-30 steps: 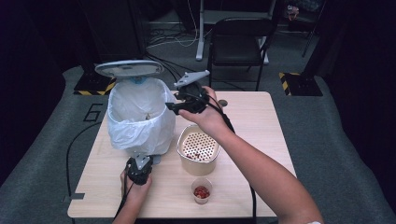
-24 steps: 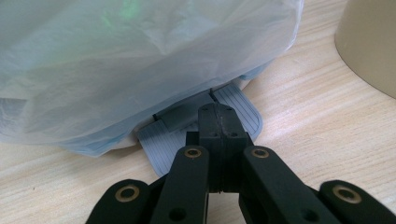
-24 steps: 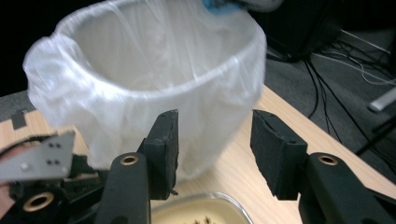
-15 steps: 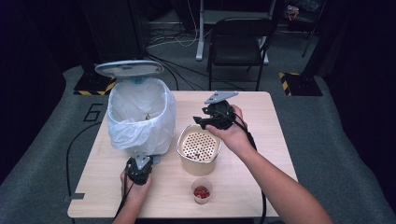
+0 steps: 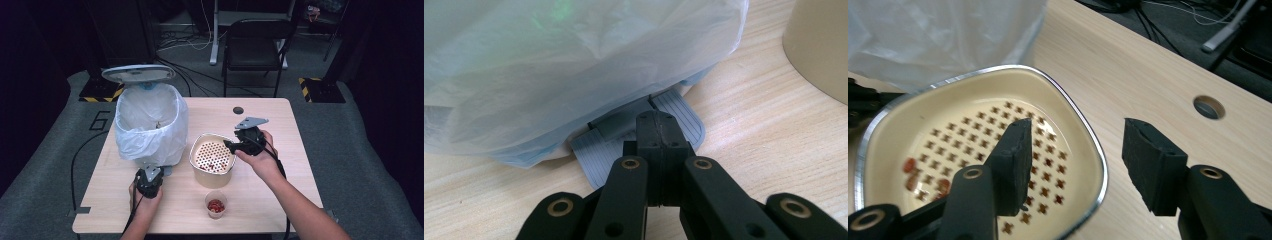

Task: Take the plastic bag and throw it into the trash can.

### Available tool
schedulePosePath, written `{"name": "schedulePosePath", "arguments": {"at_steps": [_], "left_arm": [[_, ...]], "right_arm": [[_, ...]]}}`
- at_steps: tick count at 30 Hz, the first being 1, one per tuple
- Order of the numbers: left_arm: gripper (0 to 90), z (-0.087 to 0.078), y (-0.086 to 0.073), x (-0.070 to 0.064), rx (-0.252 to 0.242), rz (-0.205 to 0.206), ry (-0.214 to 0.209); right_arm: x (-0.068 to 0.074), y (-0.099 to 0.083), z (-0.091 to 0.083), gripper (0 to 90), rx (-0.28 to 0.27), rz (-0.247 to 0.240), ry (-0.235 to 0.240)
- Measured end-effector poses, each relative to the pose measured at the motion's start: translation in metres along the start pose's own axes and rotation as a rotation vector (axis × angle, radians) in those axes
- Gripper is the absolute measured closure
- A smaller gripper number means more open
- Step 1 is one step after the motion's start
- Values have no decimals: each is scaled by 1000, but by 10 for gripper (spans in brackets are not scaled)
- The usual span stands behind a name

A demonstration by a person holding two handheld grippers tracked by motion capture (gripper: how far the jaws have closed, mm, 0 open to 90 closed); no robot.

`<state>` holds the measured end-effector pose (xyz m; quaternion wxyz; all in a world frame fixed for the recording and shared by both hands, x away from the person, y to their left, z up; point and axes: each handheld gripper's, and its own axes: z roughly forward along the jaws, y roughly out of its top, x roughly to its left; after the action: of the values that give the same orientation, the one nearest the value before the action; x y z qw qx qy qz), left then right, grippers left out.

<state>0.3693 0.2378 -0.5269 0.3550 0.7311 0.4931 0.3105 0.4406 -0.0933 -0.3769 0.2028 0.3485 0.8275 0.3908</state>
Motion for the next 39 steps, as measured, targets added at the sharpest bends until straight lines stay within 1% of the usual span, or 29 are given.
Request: {"name": "schedulePosePath", "arguments": {"at_steps": [2, 3, 5, 7, 8, 9, 10, 11, 12, 13, 14, 15, 16, 17, 19, 23, 24, 26, 27, 30, 32, 33, 35, 36, 37, 38, 39], "left_arm": [[900, 0, 0, 0, 0, 0, 0], [900, 0, 0, 0, 0, 1, 0], [900, 0, 0, 0, 1, 7, 4], [900, 0, 0, 0, 1, 5, 3], [900, 0, 0, 0, 0, 3, 2], [900, 0, 0, 0, 0, 0, 0], [900, 0, 0, 0, 0, 0, 0], [900, 0, 0, 0, 0, 0, 0], [900, 0, 0, 0, 0, -1, 0], [900, 0, 0, 0, 0, -1, 0], [900, 0, 0, 0, 1, 8, 5], [900, 0, 0, 0, 1, 8, 5], [900, 0, 0, 0, 1, 7, 4], [900, 0, 0, 0, 1, 7, 4], [900, 0, 0, 0, 0, 8, 5], [900, 0, 0, 0, 2, 9, 5], [900, 0, 0, 0, 2, 9, 5], [900, 0, 0, 0, 1, 8, 5], [900, 0, 0, 0, 1, 8, 5], [900, 0, 0, 0, 3, 13, 5], [900, 0, 0, 0, 3, 12, 5], [900, 0, 0, 0, 3, 11, 5], [900, 0, 0, 0, 1, 8, 5], [900, 0, 0, 0, 1, 8, 5], [900, 0, 0, 0, 1, 8, 5], [900, 0, 0, 0, 1, 8, 5], [900, 0, 0, 0, 1, 7, 4]], "right_arm": [[-4, -7, 2, 446, 6, 29, 2], [-6, -11, 4, 446, 16, 51, 3], [-9, -16, 7, 447, 27, 71, 7], [-10, -20, 11, 468, 41, 77, 7], [-11, -21, 13, 485, 46, 86, 8], [-12, -23, 15, 524, 57, 83, 12], [-13, -24, 19, 572, 56, 78, 18], [-14, -25, 21, 609, 63, 86, 22], [-15, -26, 23, 633, 69, 92, 33], [-15, -26, 23, 633, 69, 92, 33], [-16, -27, 25, 672, 71, 109, 52], [-17, -27, 26, 694, 67, 123, 69], [-19, -26, 28, 710, 62, 116, 76], [-20, -25, 29, 733, 65, 124, 78], [-22, -23, 31, 750, 65, 140, 88], [-26, -22, 32, 770, 60, 149, 115], [-26, -22, 32, 770, 60, 149, 115], [-24, -22, 33, 793, 59, 133, 141], [-23, -22, 34, 800, 55, 125, 142], [-20, -21, 34, 802, 61, 121, 167], [-19, -21, 33, 797, 63, 120, 162], [-17, -22, 31, 733, 45, 110, 160], [-14, -21, 24, 691, 26, 107, 150], [-13, -21, 20, 669, 14, 90, 143], [-12, -21, 15, 651, 7, 88, 142], [-12, -21, 15, 651, 7, 88, 142], [-11, -23, 5, 621, -11, 89, 152]]}}
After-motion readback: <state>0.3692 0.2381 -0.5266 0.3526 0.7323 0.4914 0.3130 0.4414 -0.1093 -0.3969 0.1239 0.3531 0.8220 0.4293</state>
